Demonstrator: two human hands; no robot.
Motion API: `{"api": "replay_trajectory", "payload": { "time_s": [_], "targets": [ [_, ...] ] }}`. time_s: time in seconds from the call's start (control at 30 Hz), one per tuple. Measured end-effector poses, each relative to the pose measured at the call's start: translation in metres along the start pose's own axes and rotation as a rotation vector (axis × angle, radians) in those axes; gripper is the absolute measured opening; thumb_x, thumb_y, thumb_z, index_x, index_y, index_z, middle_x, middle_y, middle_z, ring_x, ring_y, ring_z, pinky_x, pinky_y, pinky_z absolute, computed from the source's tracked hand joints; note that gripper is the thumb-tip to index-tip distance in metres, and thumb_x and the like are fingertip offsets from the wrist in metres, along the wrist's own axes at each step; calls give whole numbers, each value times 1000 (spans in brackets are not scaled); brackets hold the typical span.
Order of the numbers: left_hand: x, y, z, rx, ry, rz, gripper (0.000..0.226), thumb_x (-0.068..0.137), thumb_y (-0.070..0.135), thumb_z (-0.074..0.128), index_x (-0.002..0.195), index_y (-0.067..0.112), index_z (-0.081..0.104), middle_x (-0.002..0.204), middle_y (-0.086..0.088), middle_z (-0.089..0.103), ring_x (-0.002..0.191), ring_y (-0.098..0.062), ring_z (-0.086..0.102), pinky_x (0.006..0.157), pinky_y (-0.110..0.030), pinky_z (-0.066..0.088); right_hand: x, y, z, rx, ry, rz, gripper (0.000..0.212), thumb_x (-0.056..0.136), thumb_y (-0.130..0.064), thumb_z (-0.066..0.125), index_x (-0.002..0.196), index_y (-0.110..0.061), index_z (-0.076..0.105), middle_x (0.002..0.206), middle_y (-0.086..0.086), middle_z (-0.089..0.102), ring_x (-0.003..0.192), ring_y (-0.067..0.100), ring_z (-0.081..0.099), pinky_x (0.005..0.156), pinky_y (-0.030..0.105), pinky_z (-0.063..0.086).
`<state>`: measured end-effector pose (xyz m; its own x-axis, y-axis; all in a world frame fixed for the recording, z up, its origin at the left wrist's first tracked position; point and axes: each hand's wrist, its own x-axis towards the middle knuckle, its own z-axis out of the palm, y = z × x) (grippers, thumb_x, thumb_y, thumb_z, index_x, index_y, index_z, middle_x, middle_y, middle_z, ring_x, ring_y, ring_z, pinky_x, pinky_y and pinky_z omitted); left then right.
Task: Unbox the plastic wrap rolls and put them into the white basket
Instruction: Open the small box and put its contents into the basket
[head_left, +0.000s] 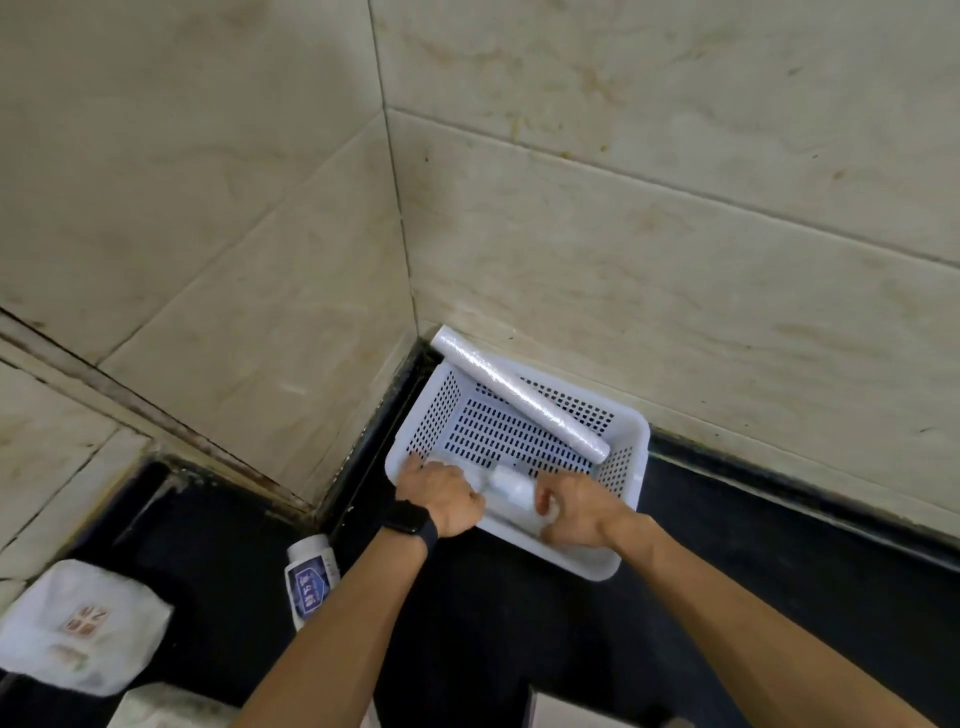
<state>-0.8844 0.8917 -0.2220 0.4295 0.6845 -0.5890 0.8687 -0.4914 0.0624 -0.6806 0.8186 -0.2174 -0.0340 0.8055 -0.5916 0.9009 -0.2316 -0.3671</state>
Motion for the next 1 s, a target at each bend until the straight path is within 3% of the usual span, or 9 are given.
{"api": "replay_trajectory", "payload": {
  "time_s": [0.13, 0.2, 0.33, 0.47, 0.6, 0.7, 0.77, 0.9, 1.0],
  "targets": [
    [6, 6, -8, 30, -97, 22, 53, 96, 46, 32, 142, 28, 50, 153, 1, 42, 137, -25, 40, 115, -50, 23, -2, 3, -4, 120, 22, 16, 17, 79, -28, 67, 89, -27, 53, 98, -5, 61, 90, 19, 60, 80, 33, 52],
    [8, 5, -13, -29, -79, 14, 49, 92, 41, 44, 139, 32, 52, 149, 2, 46, 133, -25, 45, 110, -47, 33, -1, 3, -2, 131, 70, 23, 21, 86, -20, 62, 100, -23, 47, 97, -1, 61, 88, 22, 61, 75, 31, 49],
    [19, 2, -23, 12, -5, 18, 44, 91, 27, 57, 133, 36, 58, 142, -3, 52, 128, -25, 49, 106, -42, 42, 0, 1, -5, 195, 11, 81, 59, 88, -11, 61, 141, -17, 36, 129, 8, 59, 109, 27, 61, 92, 37, 51],
    [30, 3, -28, 185, -6, 57, 38, 91, 21, 59, 128, 27, 62, 132, -6, 56, 122, -26, 51, 102, -37, 43, -7, 8, -27, 284, 80, 107, 62, 92, -10, 56, 151, -16, 38, 143, 10, 54, 128, 29, 53, 106, 37, 45],
    [34, -2, -25, 154, 96, 132, 30, 93, 18, 53, 118, 28, 66, 116, -2, 64, 105, -22, 58, 85, -31, 43, -21, 16, -40, 334, 171, 121, 62, 91, -5, 51, 149, -20, 36, 125, 10, 63, 107, 26, 62, 90, 37, 53],
    [36, -8, -23, 72, 180, 165, 29, 91, 16, 49, 117, 25, 59, 107, -4, 67, 92, -23, 60, 73, -30, 38, -25, 15, -37, 332, 170, 119, 62, 90, -4, 50, 148, -21, 37, 122, 10, 63, 108, 27, 60, 88, 36, 53],
    [37, -10, -23, 32, 227, 182, 30, 92, 15, 48, 119, 25, 55, 111, -2, 65, 95, -23, 58, 77, -32, 40, -26, 13, -35, 344, 161, 121, 60, 89, -5, 50, 146, -20, 40, 123, 10, 63, 107, 27, 62, 85, 34, 54],
    [36, -10, -23, 69, 168, 243, 39, 85, 15, 58, 119, 34, 63, 125, 6, 61, 117, -18, 52, 104, -36, 36, -24, 11, -33, 412, 177, 131, 55, 89, -7, 50, 141, -21, 44, 115, 4, 63, 91, 18, 64, 69, 25, 50],
    [33, -11, -22, 22, 189, 276, 35, 76, 23, 68, 108, 34, 60, 121, 7, 57, 118, -18, 49, 101, -34, 36, -23, 13, -33, 433, 229, 158, 54, 89, -6, 49, 141, -20, 44, 104, 2, 62, 81, 13, 62, 59, 21, 45]
  ]
}}
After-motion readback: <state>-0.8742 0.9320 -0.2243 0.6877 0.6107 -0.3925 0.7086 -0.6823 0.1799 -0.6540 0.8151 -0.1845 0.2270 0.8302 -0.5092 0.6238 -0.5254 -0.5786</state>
